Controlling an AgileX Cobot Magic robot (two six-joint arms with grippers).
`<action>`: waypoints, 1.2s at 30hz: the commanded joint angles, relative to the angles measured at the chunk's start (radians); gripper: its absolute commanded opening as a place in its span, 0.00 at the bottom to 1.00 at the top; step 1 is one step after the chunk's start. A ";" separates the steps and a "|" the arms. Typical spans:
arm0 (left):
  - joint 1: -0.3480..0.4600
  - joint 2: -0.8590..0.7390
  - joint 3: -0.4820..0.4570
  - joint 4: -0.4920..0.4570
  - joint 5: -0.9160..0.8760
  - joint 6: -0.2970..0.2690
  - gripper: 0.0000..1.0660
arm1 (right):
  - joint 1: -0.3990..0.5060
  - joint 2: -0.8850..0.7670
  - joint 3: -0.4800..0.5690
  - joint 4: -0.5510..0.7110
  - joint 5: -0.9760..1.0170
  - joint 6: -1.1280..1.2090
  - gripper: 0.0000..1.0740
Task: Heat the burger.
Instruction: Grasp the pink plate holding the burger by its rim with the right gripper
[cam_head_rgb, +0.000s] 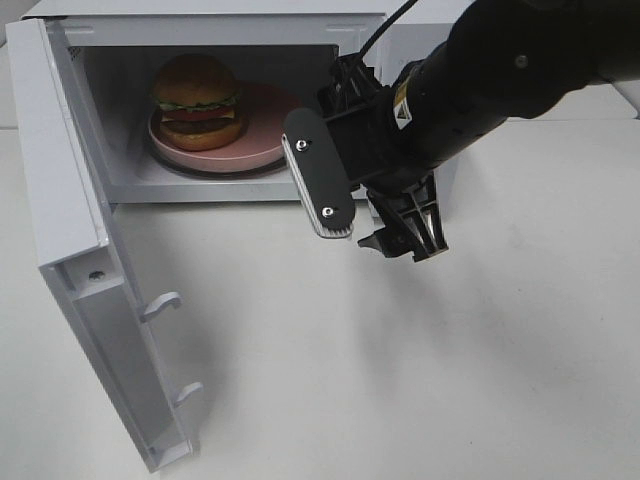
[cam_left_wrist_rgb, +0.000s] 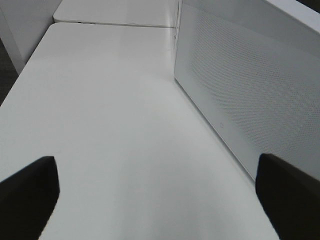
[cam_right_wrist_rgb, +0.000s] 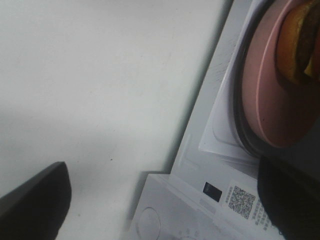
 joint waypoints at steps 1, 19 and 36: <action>0.001 -0.015 0.003 -0.001 0.002 -0.002 0.94 | 0.004 0.021 -0.032 -0.008 -0.018 0.024 0.92; 0.001 -0.015 0.003 -0.001 0.002 -0.002 0.94 | 0.004 0.234 -0.260 -0.030 -0.035 0.102 0.88; 0.001 -0.015 0.003 -0.001 0.002 -0.002 0.94 | 0.004 0.432 -0.495 -0.033 -0.031 0.119 0.84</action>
